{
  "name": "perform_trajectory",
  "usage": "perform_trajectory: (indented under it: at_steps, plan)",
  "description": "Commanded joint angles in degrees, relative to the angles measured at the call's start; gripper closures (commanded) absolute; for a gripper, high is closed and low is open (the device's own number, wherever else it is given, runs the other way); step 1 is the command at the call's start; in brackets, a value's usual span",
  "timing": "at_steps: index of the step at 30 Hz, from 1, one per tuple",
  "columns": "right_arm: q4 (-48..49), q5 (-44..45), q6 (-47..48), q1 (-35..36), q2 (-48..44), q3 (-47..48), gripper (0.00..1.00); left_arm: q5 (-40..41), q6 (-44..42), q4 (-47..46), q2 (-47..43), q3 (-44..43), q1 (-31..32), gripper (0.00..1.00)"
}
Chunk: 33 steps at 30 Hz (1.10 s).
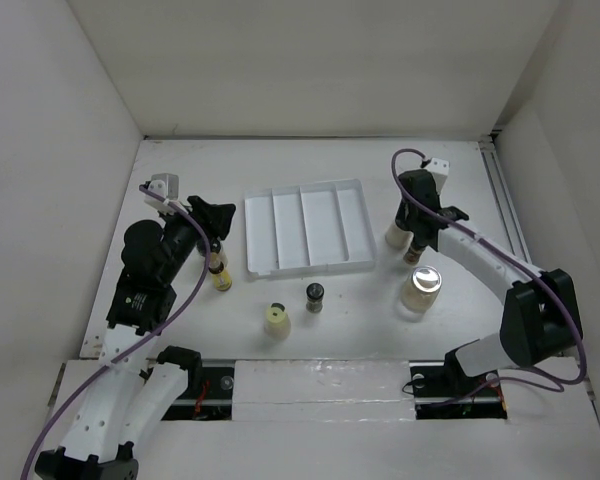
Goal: Organize the condiment bottles
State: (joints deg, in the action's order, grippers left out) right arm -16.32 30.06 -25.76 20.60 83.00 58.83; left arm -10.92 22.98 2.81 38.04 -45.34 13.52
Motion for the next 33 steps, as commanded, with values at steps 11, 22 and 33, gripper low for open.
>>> perform_trajectory:
  at_steps: [11, 22, 33]
  plan:
    - [11.7, 4.8, 5.2, 15.5, 3.5, 17.2, 0.82, 1.5, 0.5, -2.2, 0.2, -1.5, 0.3, 0.57]
    - [15.5, -10.4, 9.1, 23.5, 25.3, 38.7, 0.86, 14.4, 5.1, 2.2, -1.7, -2.6, 0.3, 0.56]
    - [15.5, -15.0, 9.7, 26.9, 37.1, 50.4, 0.86, 13.2, 4.5, 2.2, -1.7, -2.6, 0.3, 0.56]
